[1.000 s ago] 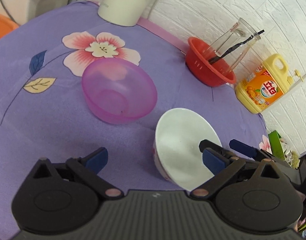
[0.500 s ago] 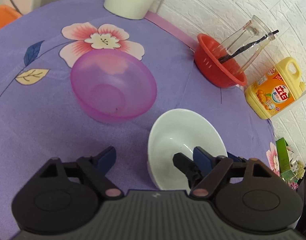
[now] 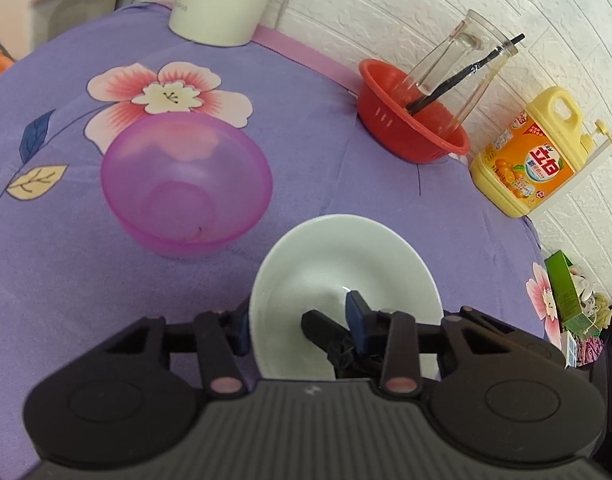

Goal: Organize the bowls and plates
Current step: 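Close the left gripper on the white bowl rim, then carry the white bowl with the left gripper into the steel bowl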

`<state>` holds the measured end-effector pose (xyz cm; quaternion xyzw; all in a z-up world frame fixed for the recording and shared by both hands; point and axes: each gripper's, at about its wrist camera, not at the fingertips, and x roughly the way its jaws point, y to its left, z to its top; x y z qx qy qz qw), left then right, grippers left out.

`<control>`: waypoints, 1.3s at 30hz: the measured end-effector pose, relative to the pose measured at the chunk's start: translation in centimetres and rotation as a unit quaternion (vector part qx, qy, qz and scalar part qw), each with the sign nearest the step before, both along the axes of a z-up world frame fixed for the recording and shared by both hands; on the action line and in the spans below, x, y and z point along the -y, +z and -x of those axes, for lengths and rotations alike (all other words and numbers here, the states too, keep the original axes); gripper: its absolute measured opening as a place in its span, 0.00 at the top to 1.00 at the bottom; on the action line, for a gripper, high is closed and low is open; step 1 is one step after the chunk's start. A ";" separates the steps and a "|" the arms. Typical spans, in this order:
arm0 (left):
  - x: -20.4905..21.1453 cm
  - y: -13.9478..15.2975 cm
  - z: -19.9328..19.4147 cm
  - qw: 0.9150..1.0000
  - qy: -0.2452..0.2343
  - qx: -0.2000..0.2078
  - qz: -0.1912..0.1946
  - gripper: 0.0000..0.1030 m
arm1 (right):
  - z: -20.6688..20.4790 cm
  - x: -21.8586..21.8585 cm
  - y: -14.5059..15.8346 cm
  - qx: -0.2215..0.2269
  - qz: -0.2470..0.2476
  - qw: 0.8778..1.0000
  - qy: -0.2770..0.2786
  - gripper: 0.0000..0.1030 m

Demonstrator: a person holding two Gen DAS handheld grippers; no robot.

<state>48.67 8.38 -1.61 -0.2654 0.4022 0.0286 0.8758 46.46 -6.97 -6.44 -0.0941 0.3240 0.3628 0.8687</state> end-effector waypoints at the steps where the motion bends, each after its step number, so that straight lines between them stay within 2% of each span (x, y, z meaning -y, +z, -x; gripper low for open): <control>1: -0.1 0.1 0.1 1.000 0.001 -0.001 0.003 0.62 | 0.0 0.0 0.1 -0.001 0.000 1.000 0.001 0.18; 7: -0.7 -0.6 0.5 1.000 -0.003 -0.004 0.019 0.62 | 0.1 -0.2 -0.5 -0.013 0.000 1.000 0.001 0.15; 12: -0.3 -0.5 0.5 1.000 -0.008 0.002 0.010 0.60 | -0.1 0.0 -0.5 -0.021 -0.008 1.000 0.007 0.13; 14: -0.4 -0.7 0.5 1.000 -0.007 -0.003 0.020 0.49 | -0.2 0.2 -0.5 -0.027 -0.013 1.000 0.007 0.11; 17: -0.6 -0.9 0.8 1.000 -0.009 -0.007 0.024 0.49 | -0.3 0.5 -0.4 -0.029 0.001 1.000 0.010 0.00; 23: -0.5 -0.7 1.3 0.999 -0.022 -0.004 0.026 0.54 | 0.0 0.5 -0.4 -0.023 0.020 0.999 0.025 0.00; 24: -0.2 -0.6 1.2 0.999 -0.027 -0.005 0.027 0.53 | 0.1 0.5 -0.4 -0.025 0.018 0.999 0.030 0.05; 27: 0.9 -0.2 1.2 1.000 -0.025 -0.012 0.001 0.53 | 0.4 0.0 -0.3 -0.025 0.017 0.999 0.032 0.06; 32: 0.9 0.3 2.3 0.999 -0.039 -0.015 0.025 0.53 | 1.8 0.8 0.2 -0.019 0.013 1.000 0.007 0.05; 39: 2.4 1.8 7.7 0.996 -0.069 0.000 0.051 0.53 | 6.7 3.0 2.0 -0.016 0.026 0.999 -0.026 0.04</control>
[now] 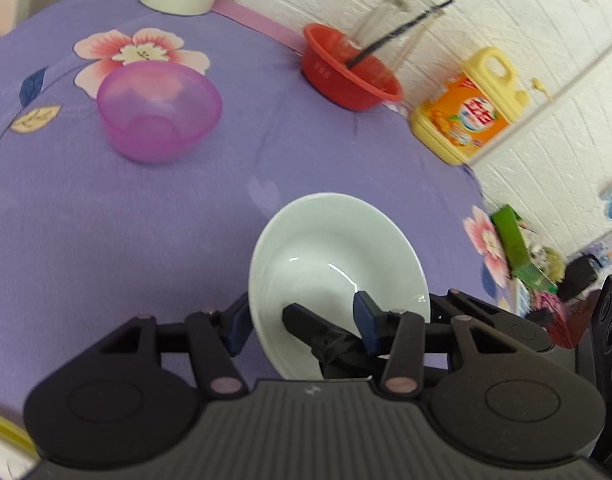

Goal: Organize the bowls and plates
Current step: 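Carry the white bowl with the left gripper into the steel bowl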

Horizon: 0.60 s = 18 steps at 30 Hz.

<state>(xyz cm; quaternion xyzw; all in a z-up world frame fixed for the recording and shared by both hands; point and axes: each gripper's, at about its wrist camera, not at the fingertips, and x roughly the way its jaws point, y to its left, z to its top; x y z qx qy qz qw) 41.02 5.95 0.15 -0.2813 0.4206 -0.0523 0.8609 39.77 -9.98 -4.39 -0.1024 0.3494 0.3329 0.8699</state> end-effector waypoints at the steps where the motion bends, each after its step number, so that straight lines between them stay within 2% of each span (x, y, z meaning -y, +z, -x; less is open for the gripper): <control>1: 0.3 0.3 1.0 1.000 -0.005 0.005 0.002 0.53 | 1.1 0.4 0.4 0.002 0.003 1.000 -0.005 0.03; 9: 3.7 1.1 9.7 0.998 -0.061 0.024 0.020 0.53 | 10.7 3.4 1.9 0.021 0.019 0.998 -0.050 0.00; 14: 5.6 0.0 13.1 0.996 -0.083 0.016 0.017 0.53 | 14.8 4.5 0.7 0.024 0.033 0.997 -0.068 0.00; 18: 6.2 -1.1 14.5 0.996 -0.090 0.007 0.017 0.53 | 16.3 4.8 -0.5 0.023 0.039 0.996 -0.071 0.00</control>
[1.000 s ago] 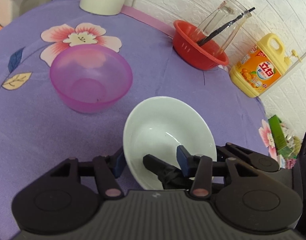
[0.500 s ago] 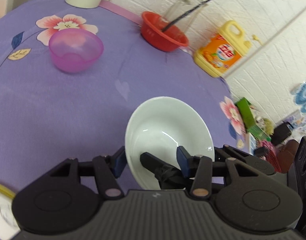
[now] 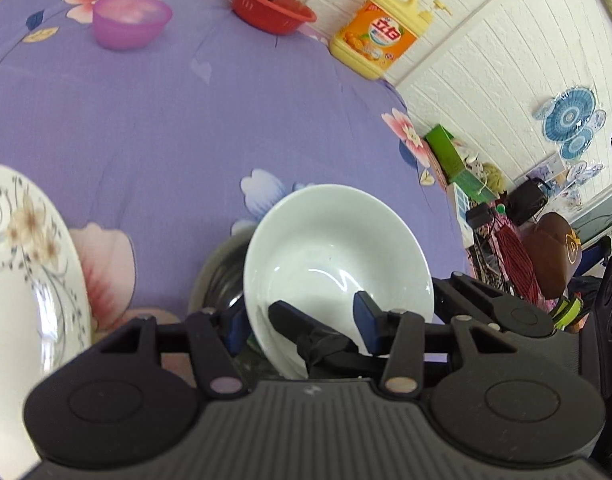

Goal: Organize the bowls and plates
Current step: 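Carry the white bowl with the left gripper into the steel bowl, then open the left gripper and release the white bowl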

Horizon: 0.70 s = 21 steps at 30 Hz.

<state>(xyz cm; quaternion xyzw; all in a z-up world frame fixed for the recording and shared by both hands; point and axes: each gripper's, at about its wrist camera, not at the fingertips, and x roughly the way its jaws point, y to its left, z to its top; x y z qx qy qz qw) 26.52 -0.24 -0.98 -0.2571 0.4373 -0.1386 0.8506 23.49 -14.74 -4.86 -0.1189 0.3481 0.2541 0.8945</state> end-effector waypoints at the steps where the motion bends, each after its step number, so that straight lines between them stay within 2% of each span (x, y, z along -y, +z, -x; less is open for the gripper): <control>1: 0.1 -0.3 0.2 1.000 -0.001 -0.003 0.000 0.53 | 0.1 0.1 -0.3 -0.002 0.000 1.000 0.000 0.00; 4: 0.4 -1.1 0.5 1.000 -0.006 -0.008 -0.006 0.53 | 0.4 0.6 -1.1 -0.013 -0.007 1.000 0.000 0.00; 12: 0.7 -0.9 0.2 0.999 -0.014 0.010 -0.029 0.53 | 0.6 1.2 -1.9 -0.019 -0.035 0.999 -0.001 0.00; 15: 0.6 -0.7 0.1 0.999 -0.017 0.016 -0.030 0.43 | 0.5 1.6 -1.9 -0.021 -0.050 0.999 -0.002 0.00; 17: 0.5 -0.4 0.0 0.999 -0.022 0.017 -0.024 0.26 | 0.4 1.8 -1.8 -0.021 -0.062 0.998 -0.004 0.00; 21: 1.0 1.0 0.4 0.997 -0.028 0.042 -0.058 0.14 | 0.6 2.5 -1.2 -0.007 -0.074 0.997 -0.010 0.00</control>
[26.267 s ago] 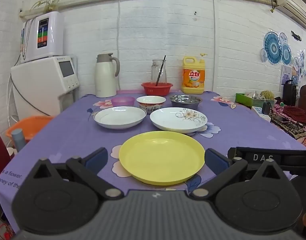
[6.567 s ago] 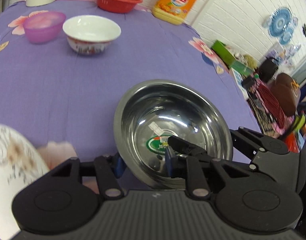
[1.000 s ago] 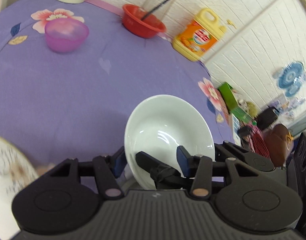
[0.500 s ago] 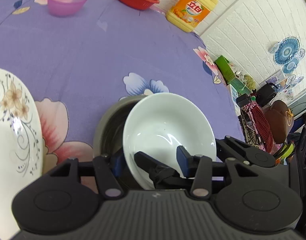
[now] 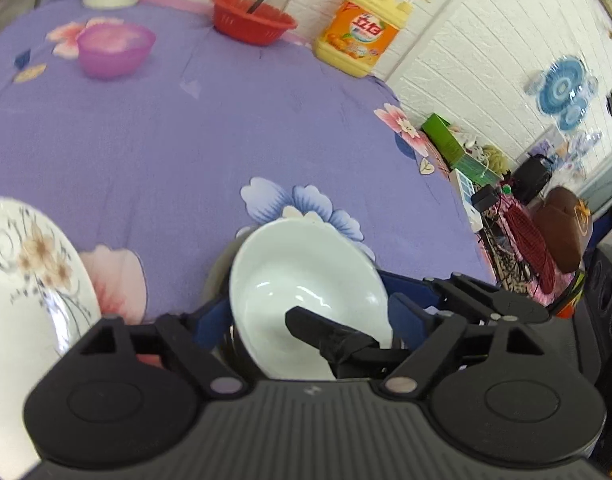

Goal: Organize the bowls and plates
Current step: 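Open the left gripper and release the white bowl, then move the left gripper to the pink plastic bowl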

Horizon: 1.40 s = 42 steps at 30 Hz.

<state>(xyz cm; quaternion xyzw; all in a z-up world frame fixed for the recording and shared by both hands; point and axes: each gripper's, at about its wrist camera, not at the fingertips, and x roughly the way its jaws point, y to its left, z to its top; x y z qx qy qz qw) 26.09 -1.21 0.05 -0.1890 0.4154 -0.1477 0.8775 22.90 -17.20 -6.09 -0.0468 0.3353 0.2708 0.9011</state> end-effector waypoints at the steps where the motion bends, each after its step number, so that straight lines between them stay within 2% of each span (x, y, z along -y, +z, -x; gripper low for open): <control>1: -0.1 0.3 0.1 1.000 -0.002 0.006 0.000 0.10 | 0.1 0.2 0.2 0.000 -0.004 1.000 0.000 0.00; 7: -0.4 2.6 1.2 0.998 0.000 0.056 -0.026 0.09 | 0.7 1.2 1.2 0.035 -0.010 0.999 -0.029 0.00; 10: -0.8 3.2 1.4 0.997 0.001 0.070 -0.029 0.03 | 0.5 2.0 1.5 0.036 -0.028 0.998 -0.041 0.00; 14: -1.9 3.3 1.3 0.996 0.007 0.076 -0.035 0.03 | 0.0 2.7 1.3 0.021 -0.054 0.997 -0.060 0.00; 20: -6.4 3.1 0.6 0.995 0.046 0.073 -0.046 0.03 | -1.4 3.0 1.6 -0.023 -0.114 0.990 -0.078 0.00; 25: -11.0 2.9 -0.6 0.991 0.089 0.073 -0.072 0.03 | -3.0 0.9 2.7 -0.050 -0.118 0.983 -0.133 0.00; 28: -13.9 3.0 -1.8 0.988 0.114 0.070 -0.077 0.03 | -4.4 -0.6 3.3 -0.037 -0.126 0.987 -0.092 0.00; 30: -15.7 3.2 -3.0 0.986 0.128 0.070 -0.076 0.03 | -5.6 -2.0 3.7 -0.030 -0.109 0.990 -0.081 0.00; 36: -20.1 4.7 -8.3 0.981 0.155 0.082 -0.089 0.03 | -11.3 -5.7 5.2 -0.048 -0.086 0.994 -0.047 0.00; 42: -22.9 3.4 -14.5 0.978 0.181 0.046 -0.092 0.03 | -17.8 -9.8 5.9 -0.052 -0.060 0.996 -0.045 0.00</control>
